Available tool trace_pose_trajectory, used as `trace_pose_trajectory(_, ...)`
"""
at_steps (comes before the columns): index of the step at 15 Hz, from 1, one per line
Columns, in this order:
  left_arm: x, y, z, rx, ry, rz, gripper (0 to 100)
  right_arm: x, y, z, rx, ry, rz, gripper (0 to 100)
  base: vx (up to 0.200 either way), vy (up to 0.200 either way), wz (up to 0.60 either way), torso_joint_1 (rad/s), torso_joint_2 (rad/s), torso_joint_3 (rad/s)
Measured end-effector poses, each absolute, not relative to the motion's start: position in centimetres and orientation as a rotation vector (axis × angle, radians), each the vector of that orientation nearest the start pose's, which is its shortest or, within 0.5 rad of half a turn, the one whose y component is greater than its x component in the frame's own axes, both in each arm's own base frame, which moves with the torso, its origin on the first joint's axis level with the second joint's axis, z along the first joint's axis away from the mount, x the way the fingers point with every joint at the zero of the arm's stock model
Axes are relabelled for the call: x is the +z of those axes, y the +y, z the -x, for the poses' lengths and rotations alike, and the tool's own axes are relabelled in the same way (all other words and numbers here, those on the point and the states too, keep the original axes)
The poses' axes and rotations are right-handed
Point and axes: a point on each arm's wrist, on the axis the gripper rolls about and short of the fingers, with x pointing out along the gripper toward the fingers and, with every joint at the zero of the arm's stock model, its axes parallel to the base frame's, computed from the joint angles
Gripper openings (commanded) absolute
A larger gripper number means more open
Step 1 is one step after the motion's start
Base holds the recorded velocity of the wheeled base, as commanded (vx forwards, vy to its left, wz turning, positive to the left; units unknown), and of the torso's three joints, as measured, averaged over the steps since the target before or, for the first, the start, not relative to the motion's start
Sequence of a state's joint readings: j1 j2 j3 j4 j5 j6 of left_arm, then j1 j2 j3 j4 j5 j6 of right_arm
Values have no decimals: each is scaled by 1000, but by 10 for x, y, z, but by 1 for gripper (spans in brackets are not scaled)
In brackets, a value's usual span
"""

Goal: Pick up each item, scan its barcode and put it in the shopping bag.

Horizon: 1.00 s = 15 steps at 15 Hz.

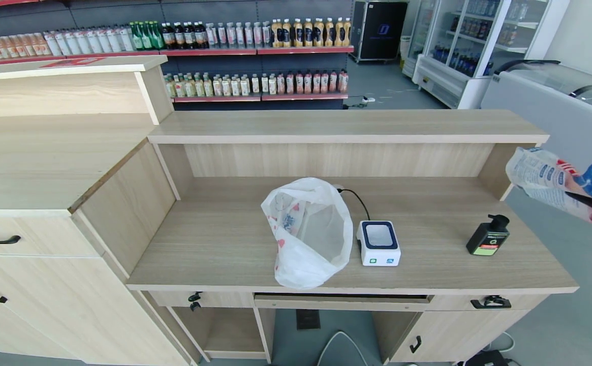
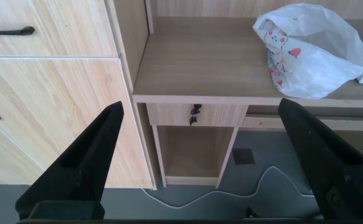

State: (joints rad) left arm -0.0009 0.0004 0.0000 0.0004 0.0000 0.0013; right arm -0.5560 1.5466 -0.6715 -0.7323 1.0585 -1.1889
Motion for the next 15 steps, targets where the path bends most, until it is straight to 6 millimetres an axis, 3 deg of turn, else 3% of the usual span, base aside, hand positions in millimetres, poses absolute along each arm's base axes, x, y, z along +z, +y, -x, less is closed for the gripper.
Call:
trace_pose_trajectory(2,75,0,23,0,0,-2,100,198,-119,-232,481,-205,1093,0,0,0,600,5,2,2)
trace_pose_trajectory(5,76,0,23,1,0,-2,100,185,-128,-247,493,-197,1123,0,0,0,0,0,0,0)
trace_pose_trajectory(11,75,0,23,0,0,-2,100,130,-139,-269,576,-152,1201,0,0,0,0,0,0,0)
trace_pose_trajectory(15,75,0,23,0,0,-2,100,108,-137,-275,626,-135,1192,0,0,0,0,0,0,0)
